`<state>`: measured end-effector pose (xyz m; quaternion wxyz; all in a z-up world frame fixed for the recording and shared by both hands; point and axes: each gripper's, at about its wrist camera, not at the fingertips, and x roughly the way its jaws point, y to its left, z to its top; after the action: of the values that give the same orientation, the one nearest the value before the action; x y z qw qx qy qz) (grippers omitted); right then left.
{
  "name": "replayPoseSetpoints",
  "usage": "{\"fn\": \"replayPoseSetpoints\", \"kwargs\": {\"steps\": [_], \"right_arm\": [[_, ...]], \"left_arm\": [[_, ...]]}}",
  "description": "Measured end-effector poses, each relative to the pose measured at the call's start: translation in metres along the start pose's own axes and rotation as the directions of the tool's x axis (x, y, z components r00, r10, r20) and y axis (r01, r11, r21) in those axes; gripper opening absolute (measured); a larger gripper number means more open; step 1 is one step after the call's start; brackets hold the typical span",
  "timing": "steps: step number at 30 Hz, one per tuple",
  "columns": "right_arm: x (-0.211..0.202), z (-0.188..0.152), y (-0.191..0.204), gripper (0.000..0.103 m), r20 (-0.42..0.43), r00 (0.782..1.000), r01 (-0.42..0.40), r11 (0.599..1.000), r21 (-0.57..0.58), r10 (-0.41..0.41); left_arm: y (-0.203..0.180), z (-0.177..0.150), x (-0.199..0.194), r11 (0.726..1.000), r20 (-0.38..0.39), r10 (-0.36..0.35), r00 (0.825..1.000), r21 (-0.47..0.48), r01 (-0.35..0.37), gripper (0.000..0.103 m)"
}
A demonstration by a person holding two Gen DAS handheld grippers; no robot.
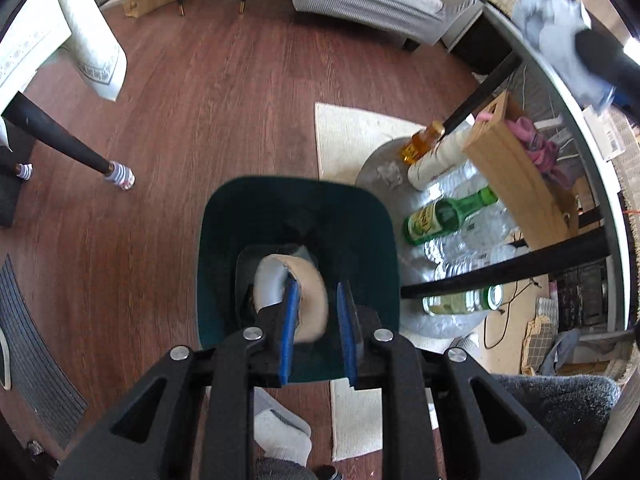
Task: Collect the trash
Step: 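Carry the tape roll and paper ball over the green bin with both grippers, then open the left gripper to drop the tape roll while the right gripper drops the paper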
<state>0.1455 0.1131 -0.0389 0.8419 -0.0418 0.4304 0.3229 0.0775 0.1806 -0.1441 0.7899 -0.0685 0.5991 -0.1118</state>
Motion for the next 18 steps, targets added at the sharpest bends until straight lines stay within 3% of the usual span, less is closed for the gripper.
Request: {"fn": "replayPoseSetpoints", "kwargs": {"steps": [5, 8, 18], "right_arm": [[0.025, 0.002, 0.012, 0.050, -0.051, 0.999, 0.012, 1.000, -0.014, -0.013], [0.037, 0.002, 0.017, 0.050, -0.075, 0.997, 0.019, 1.000, -0.021, -0.020], [0.087, -0.011, 0.029, 0.050, -0.189, 0.980, 0.051, 0.997, -0.052, -0.060]], "left_arm": [[0.007, -0.009, 0.018, 1.000, -0.053, 0.029, 0.998, 0.012, -0.028, 0.022], [0.016, -0.013, 0.020, 0.999, -0.056, 0.045, 0.997, 0.000, -0.045, 0.029], [0.044, -0.011, -0.018, 0.997, 0.071, 0.056, 0.996, -0.057, -0.052, 0.051]]}}
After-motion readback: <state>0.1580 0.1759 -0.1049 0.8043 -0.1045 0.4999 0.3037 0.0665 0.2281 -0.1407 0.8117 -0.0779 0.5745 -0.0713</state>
